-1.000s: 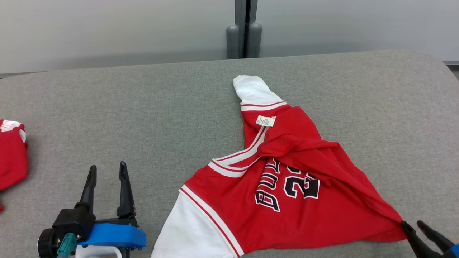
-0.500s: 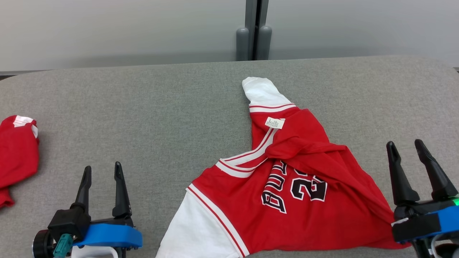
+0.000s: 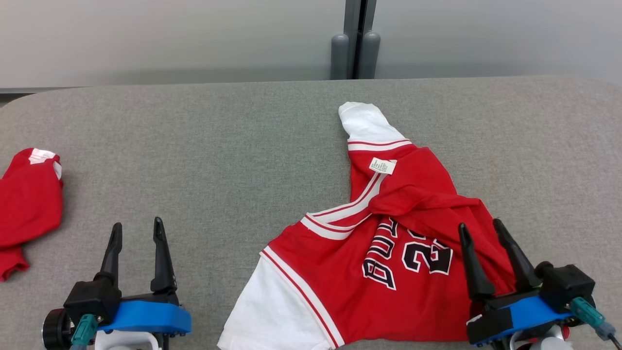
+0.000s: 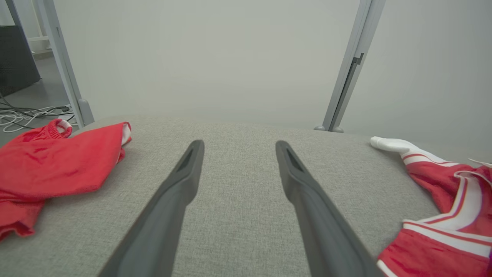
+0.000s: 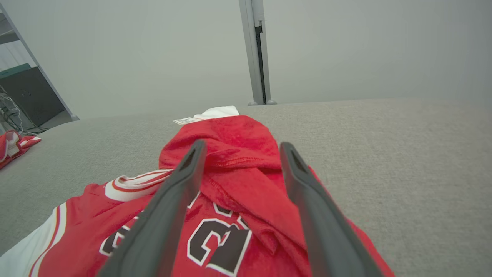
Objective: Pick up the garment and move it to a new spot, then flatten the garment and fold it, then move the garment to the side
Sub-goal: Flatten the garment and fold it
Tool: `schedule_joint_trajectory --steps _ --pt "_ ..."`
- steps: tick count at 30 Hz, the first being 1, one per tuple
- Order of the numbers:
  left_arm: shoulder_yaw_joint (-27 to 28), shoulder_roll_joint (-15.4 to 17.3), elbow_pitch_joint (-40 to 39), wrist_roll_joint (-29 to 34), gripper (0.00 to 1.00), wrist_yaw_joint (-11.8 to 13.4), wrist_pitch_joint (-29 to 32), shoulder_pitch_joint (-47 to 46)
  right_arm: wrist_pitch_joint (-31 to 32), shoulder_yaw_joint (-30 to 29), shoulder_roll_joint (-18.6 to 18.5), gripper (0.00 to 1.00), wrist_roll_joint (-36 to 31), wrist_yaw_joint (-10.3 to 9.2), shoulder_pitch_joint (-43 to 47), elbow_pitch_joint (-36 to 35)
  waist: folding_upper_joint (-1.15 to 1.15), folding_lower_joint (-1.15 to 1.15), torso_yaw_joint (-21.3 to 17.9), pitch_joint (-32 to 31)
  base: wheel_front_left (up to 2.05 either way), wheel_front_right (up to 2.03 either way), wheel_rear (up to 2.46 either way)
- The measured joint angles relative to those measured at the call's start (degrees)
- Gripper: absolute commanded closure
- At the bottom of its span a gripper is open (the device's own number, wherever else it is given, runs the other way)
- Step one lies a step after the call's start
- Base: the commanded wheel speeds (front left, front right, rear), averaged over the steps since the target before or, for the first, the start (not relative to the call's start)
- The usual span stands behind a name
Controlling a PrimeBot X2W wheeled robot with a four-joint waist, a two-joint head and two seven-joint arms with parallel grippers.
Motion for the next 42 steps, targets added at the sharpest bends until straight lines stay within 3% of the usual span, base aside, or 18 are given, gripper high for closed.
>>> schedule_joint_trajectory --steps 10,18,23,27,35,42 --pt "-0.31 0.08 0.87 2.19 0.00 -0.79 0.00 -0.43 -0.37 -0.30 0.94 0.00 -1.09 0.00 -1.48 1.91 0.00 0.00 -0.39 -0.16 0.00 0.00 0.00" --pt "-7.64 3.00 4.08 5.86 0.00 -3.31 -0.01 -7.06 -0.40 -0.44 0.86 0.00 -1.68 0.00 -1.57 0.90 -0.02 0.00 -2.14 -1.07 0.00 0.00 0.00" --pt "-16.72 5.70 8.84 6.15 0.00 -3.86 1.11 -12.57 -0.40 -0.48 0.69 0.00 -1.74 0.00 -1.55 0.71 -0.02 0.00 -3.80 -1.32 0.00 0.00 0.00" --pt "-27.03 8.51 11.85 1.78 0.00 -3.90 4.28 -17.80 -0.42 -0.54 0.58 0.00 -1.69 0.00 -1.55 0.92 -0.01 0.00 -5.34 -1.03 0.00 0.00 0.00" --pt "-43.19 13.70 17.00 -10.35 0.00 -4.12 17.06 -25.96 -0.44 -0.54 0.56 0.00 -1.37 0.00 -2.05 1.01 -0.01 0.00 -8.39 0.84 0.00 0.00 0.00" --pt "-51.72 16.66 20.23 -17.82 0.00 -4.12 25.92 -30.16 -0.43 -1.20 0.68 0.00 -1.14 0.00 -2.82 1.03 -0.01 0.00 -10.23 2.68 0.00 0.00 0.00"
